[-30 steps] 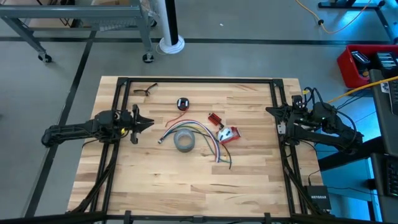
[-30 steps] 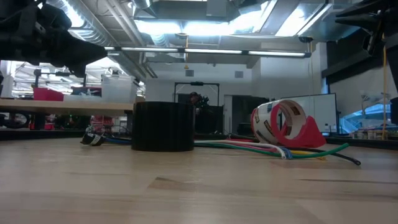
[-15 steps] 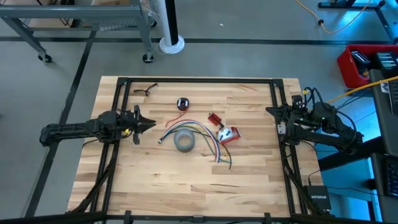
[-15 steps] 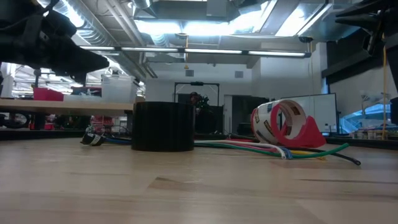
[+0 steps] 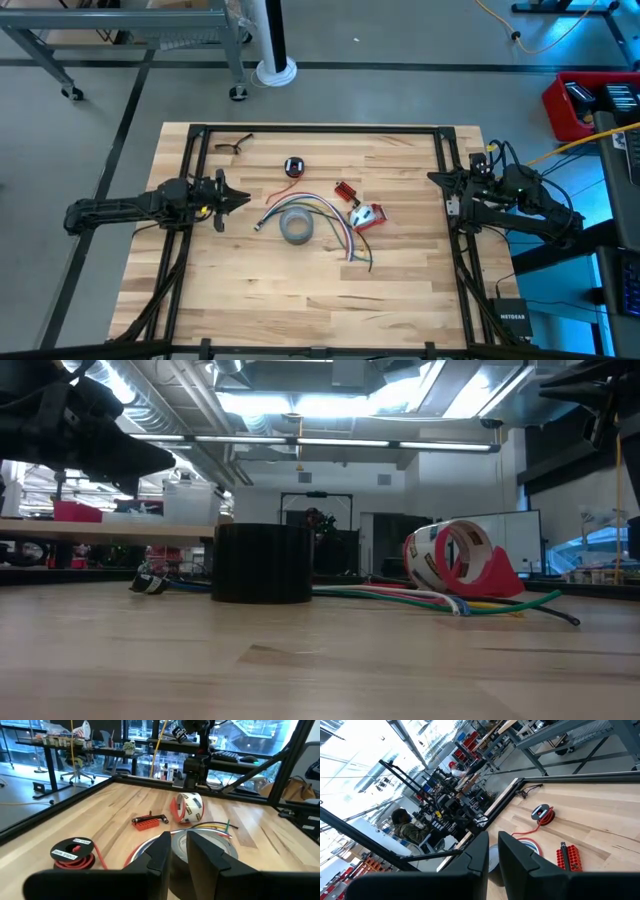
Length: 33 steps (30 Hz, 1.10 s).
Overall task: Coil cords
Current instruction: Return to Home Position
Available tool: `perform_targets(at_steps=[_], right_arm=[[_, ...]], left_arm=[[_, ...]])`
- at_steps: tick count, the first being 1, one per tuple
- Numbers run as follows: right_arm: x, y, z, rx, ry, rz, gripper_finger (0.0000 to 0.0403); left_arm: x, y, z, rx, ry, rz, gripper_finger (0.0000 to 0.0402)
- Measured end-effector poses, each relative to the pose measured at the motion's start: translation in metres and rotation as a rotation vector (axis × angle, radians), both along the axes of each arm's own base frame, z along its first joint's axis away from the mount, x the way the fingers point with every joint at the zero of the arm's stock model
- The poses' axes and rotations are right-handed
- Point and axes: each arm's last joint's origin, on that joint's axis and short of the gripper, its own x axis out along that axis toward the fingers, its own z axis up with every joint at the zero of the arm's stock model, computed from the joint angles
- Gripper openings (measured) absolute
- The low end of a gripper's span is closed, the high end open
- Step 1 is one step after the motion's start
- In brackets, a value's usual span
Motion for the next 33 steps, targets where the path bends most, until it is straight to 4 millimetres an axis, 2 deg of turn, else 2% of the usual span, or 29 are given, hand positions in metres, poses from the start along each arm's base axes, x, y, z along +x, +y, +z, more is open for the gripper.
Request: perform_targets(at_steps=[33], right_arm=[[-0.0012, 0.0003, -0.0006, -0.001, -0.004, 0.001, 0.0044]], left_arm=[[0.0, 0.0, 0.0, 0.024, 0.004, -0.002, 0.0054]])
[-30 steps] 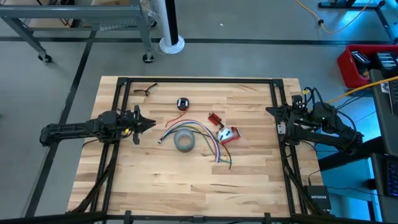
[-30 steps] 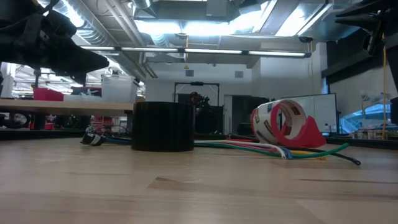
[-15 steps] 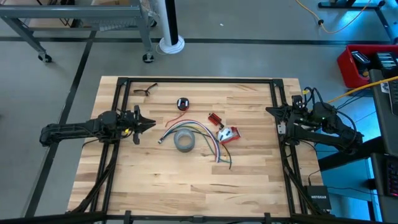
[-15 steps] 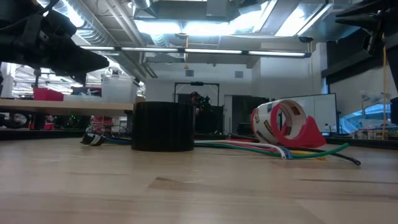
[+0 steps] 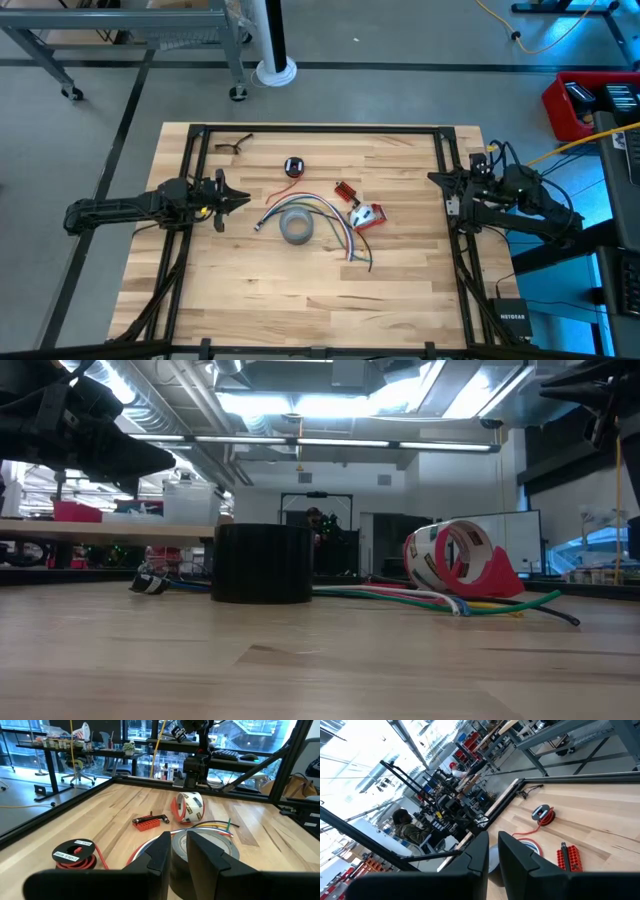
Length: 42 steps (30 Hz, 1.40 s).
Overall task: Coil cords
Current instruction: Return to Home Position
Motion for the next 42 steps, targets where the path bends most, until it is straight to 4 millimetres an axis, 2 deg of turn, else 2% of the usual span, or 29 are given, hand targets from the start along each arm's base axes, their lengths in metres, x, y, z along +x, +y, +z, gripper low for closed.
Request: perform_targets(at_steps=[12, 26, 37, 42], right_arm=[[0.01, -0.002, -0.017, 0.02, 0.051, 0.009, 0.0044], [0.022, -0.004, -0.048, 0.063, 0.169, 0.007, 0.0044], [0.032, -0.006, -0.084, 0.09, 0.299, 0.004, 0.0044], [0.033, -0.006, -0.085, 0.093, 0.299, 0.003, 0.0044]], left_arm=[[0.0, 0.0, 0.0, 0.0, 0.0, 0.0, 0.0054], [0.0, 0.0, 0.0, 0.0, 0.0, 0.0, 0.0054], [0.0, 0.0, 0.0, 0.0, 0.0, 0.0, 0.0054], [0.0, 0.0, 0.0, 0.0, 0.0, 0.0, 0.0054]])
